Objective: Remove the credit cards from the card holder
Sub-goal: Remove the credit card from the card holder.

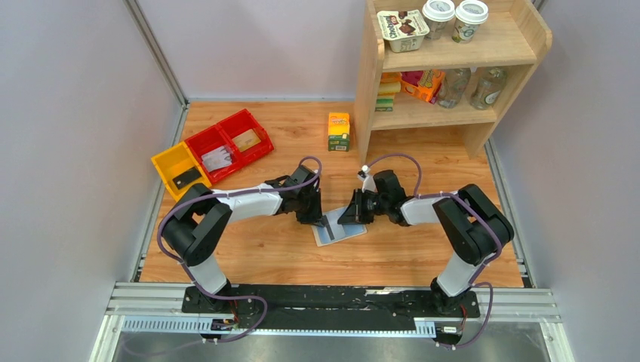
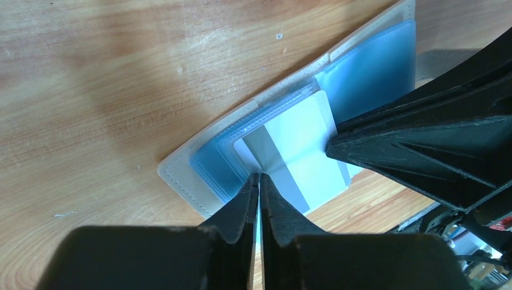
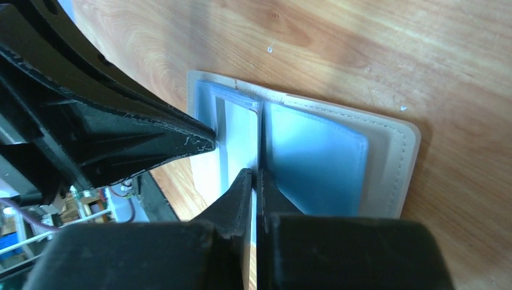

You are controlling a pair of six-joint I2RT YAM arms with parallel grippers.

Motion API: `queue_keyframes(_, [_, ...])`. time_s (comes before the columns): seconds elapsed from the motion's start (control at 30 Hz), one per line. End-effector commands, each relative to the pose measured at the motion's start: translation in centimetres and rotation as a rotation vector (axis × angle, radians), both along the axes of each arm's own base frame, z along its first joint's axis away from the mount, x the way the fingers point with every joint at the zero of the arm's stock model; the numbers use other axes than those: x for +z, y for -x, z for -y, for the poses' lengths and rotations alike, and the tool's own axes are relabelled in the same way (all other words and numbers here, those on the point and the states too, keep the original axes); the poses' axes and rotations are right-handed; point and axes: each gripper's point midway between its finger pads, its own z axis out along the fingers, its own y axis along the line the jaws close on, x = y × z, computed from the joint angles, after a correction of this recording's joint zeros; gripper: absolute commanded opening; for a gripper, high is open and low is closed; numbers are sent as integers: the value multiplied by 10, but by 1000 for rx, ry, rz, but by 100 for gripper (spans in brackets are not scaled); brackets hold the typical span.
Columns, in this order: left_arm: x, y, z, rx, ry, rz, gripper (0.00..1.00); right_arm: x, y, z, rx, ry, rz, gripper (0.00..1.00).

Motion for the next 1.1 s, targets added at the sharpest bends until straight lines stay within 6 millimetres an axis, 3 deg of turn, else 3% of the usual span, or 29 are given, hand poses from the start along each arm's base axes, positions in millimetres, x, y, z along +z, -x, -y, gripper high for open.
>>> queue_keyframes(0.0, [-17,10,-10,-15,-51,-14,7,26,4,-15,70,-182,24,0])
queue_keyframes(0.17, [-23,12,-13,-16,-65,-23,0,27,2,-8,59,-213,19,0])
queue_keyframes(0.73, [-34,15,-18,-24,-97,-36,0,7,-12,34,-45,-170,-65,2])
queue_keyframes(1.07, [-35,15,-18,-31,-99,-39,0,5,-13,38,-46,-142,-68,4])
